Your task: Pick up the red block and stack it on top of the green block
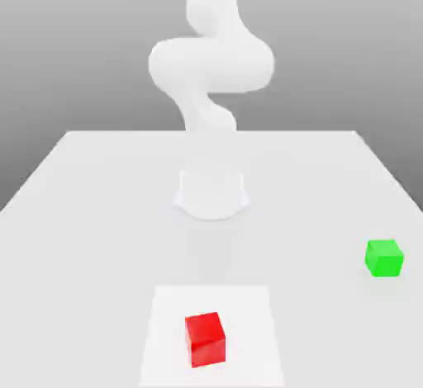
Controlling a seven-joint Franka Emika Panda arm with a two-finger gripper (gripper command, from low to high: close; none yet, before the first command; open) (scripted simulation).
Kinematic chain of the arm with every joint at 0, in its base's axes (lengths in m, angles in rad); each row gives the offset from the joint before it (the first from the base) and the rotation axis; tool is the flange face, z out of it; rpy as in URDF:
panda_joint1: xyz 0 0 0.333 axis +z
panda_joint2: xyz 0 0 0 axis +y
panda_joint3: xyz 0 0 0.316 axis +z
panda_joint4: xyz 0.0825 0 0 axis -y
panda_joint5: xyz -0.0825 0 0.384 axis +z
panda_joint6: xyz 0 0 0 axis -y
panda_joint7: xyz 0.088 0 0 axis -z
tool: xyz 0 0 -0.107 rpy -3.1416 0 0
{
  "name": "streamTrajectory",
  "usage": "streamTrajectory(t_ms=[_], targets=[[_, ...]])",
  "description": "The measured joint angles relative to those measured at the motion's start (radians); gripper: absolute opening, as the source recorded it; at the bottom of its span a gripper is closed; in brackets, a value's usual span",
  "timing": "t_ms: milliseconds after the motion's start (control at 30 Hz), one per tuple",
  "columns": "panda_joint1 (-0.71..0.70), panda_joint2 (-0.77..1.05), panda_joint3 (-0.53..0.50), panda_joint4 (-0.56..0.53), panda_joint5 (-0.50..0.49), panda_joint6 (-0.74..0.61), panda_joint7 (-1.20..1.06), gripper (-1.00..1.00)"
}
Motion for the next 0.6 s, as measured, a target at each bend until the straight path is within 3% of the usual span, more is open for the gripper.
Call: streamTrajectory(t_ms=[600], targets=[[0.057, 0.659, -0.065, -0.206, 0.043, 0.3, -0.225, 0.0]])
